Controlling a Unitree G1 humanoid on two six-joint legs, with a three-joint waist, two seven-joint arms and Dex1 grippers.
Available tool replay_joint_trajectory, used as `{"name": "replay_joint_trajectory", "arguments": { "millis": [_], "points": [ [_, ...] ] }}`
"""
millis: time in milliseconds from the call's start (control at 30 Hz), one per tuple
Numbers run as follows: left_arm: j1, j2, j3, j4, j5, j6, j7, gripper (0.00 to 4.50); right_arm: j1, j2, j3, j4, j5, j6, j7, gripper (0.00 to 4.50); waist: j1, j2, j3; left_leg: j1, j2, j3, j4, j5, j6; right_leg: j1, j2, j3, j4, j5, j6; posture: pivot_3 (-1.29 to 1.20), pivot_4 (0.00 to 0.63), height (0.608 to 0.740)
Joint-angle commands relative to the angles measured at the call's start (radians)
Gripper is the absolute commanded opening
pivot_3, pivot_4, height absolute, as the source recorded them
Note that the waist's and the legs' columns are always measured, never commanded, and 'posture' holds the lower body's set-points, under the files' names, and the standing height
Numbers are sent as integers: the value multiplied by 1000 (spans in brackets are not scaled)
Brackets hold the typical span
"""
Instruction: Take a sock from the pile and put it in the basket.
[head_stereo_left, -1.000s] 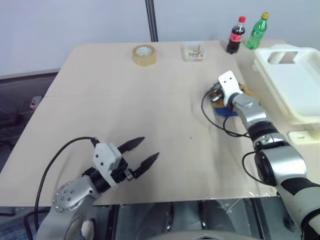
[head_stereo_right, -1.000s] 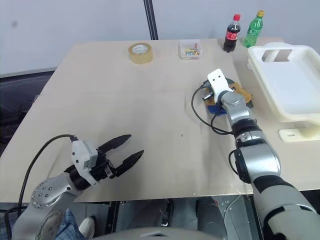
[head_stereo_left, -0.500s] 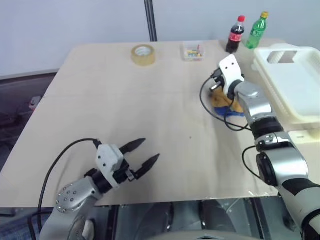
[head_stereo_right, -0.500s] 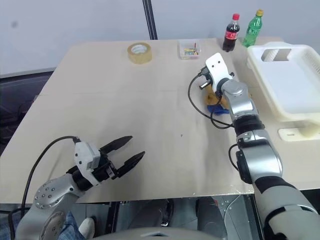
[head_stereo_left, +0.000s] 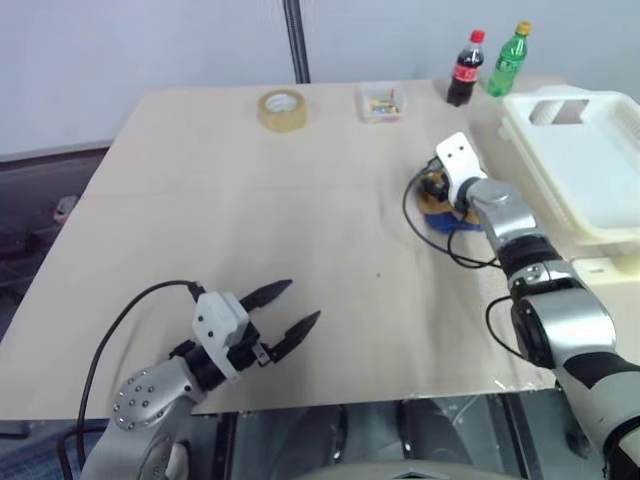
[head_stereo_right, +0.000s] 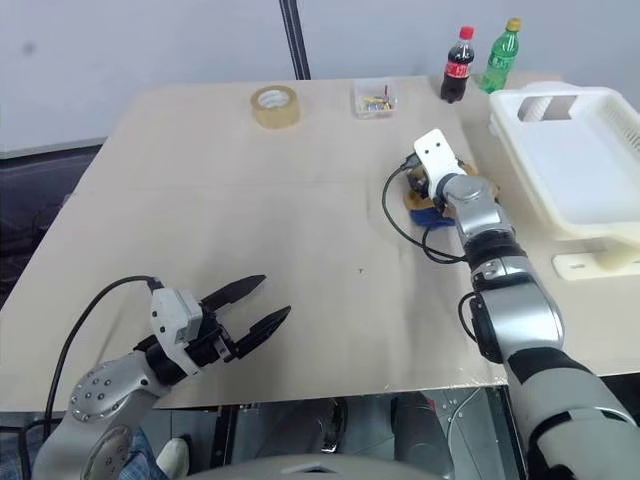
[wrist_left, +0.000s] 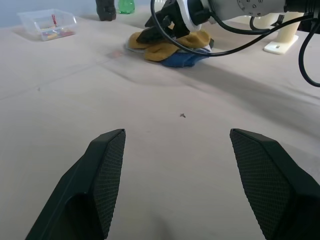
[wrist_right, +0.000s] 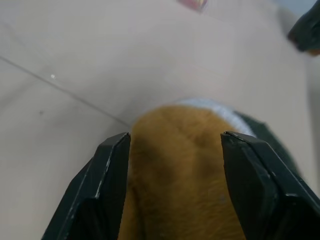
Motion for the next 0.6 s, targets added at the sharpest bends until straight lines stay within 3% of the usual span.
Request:
{"name": "replay_joint_trajectory", "arguments": {
  "millis": [33, 200, 400, 600],
  "points": [
    [1, 1, 10, -8, 1, -23, 1, 3594, -49, -3, -17, 22, 4, -17, -9, 2214, -1, 0, 0, 0, 0, 0, 0, 0, 0, 0, 0, 0, 0, 0, 0, 0, 150, 739],
    [13, -2, 10, -7, 6, -32, 2, 3594, -59, -7, -26, 43, 8, -33, -20, 41, -1, 0, 0, 0, 0, 0, 0, 0, 0, 0, 0, 0, 0, 0, 0, 0, 150, 739],
    [20, -3, 9, -10, 9, -37, 5, 3594, -61, -2, -40, -38, 27, -55, 1, 41, -2, 2, 1, 0, 0, 0, 0, 0, 0, 0, 0, 0, 0, 0, 0, 0, 150, 739],
    [35, 1, 15, -17, 8, -38, 7, 3594, 57, -15, -8, -362, 80, 74, 171, 41, -1, 2, 1, -1, 0, 0, 0, 0, 0, -1, 0, 0, 1, 0, 0, 0, 150, 739]
  ]
}}
